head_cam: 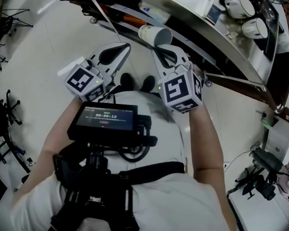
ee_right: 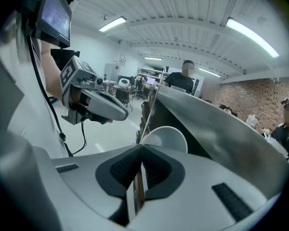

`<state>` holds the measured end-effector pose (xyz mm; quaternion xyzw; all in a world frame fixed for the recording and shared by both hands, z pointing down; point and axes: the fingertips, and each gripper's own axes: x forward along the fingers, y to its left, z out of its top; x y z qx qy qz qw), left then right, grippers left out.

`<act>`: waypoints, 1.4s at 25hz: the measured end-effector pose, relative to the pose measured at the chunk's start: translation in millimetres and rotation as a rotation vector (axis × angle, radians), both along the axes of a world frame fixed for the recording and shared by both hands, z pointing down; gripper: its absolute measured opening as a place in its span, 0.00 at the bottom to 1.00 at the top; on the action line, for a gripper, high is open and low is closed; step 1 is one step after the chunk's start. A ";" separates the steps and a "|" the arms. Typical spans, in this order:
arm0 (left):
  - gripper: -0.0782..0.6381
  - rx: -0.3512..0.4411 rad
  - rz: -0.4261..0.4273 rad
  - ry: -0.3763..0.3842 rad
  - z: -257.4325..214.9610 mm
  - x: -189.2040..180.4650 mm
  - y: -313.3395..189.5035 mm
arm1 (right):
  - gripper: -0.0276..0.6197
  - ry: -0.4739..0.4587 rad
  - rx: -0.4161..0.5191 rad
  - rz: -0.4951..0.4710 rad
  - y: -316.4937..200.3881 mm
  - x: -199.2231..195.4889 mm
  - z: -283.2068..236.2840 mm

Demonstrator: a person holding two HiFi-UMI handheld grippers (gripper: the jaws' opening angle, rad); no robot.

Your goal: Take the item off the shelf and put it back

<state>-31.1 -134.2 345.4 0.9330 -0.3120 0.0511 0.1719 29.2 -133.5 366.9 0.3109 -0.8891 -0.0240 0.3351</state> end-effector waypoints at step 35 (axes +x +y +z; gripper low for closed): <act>0.11 -0.084 -0.071 -0.072 64.4 -19.6 34.1 | 0.07 0.752 -0.092 0.186 -123.8 148.5 161.5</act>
